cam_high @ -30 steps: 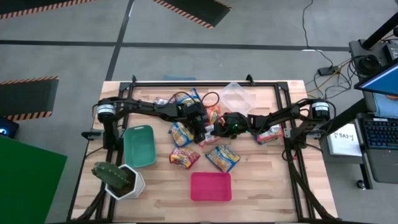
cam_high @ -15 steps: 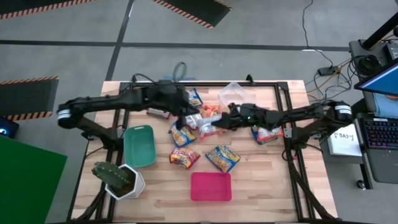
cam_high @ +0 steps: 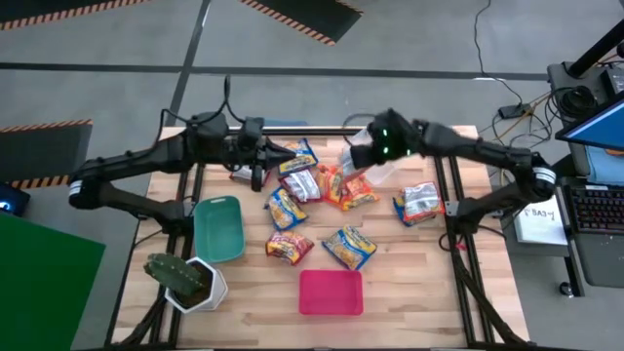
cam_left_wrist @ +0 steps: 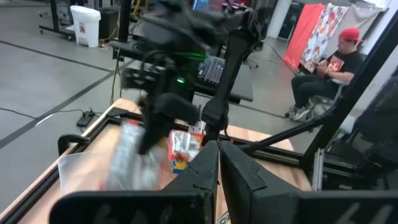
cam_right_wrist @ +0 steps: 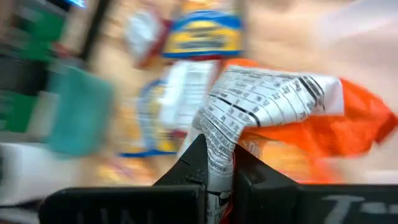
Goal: Sort Maruchan noodles
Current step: Put the bottom left orange noodle pack into the transparent bin
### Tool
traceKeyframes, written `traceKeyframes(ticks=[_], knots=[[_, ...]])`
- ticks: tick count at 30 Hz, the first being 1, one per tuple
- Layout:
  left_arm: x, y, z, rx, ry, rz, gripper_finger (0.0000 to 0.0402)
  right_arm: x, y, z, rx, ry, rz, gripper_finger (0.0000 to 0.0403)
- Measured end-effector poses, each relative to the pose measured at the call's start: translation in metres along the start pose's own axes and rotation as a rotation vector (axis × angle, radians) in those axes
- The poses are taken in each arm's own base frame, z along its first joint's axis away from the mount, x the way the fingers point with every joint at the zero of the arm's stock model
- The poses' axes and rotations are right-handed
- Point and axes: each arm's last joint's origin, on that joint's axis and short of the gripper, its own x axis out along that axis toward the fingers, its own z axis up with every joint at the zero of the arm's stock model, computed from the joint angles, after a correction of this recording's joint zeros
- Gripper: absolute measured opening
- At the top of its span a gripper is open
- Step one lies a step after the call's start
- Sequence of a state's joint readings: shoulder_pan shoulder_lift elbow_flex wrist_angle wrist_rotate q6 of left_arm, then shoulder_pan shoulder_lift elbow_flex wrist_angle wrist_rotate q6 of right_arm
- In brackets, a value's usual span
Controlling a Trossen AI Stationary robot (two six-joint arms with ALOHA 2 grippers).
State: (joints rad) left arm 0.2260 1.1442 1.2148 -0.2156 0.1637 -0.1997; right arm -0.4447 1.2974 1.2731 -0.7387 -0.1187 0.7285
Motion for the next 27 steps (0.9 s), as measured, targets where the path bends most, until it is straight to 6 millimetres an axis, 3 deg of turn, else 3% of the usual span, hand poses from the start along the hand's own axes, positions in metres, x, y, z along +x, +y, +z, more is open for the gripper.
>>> traceKeyframes(ticks=[4, 11, 21, 27], knots=[[-0.002, 0.0, 0.001, -0.008, -0.006, 0.006, 0.0, -0.007, -0.015, 0.027, -0.233, 0.064, -0.163, 0.0013], [-0.001, 0.0, 0.0, -0.029, -0.001, 0.007, 0.0, 0.023, -0.037, 0.052, -0.523, 0.183, -0.257, 0.0013], [0.0, 0.0, 0.0, -0.046, 0.0, 0.006, 0.0, 0.086, -0.058, 0.054, -0.59, 0.333, -0.394, 0.0013], [0.0, 0.0, 0.0, -0.045, -0.003, 0.021, 0.0, 0.101, -0.062, 0.055, -0.588, 0.343, -0.396, 0.0013]])
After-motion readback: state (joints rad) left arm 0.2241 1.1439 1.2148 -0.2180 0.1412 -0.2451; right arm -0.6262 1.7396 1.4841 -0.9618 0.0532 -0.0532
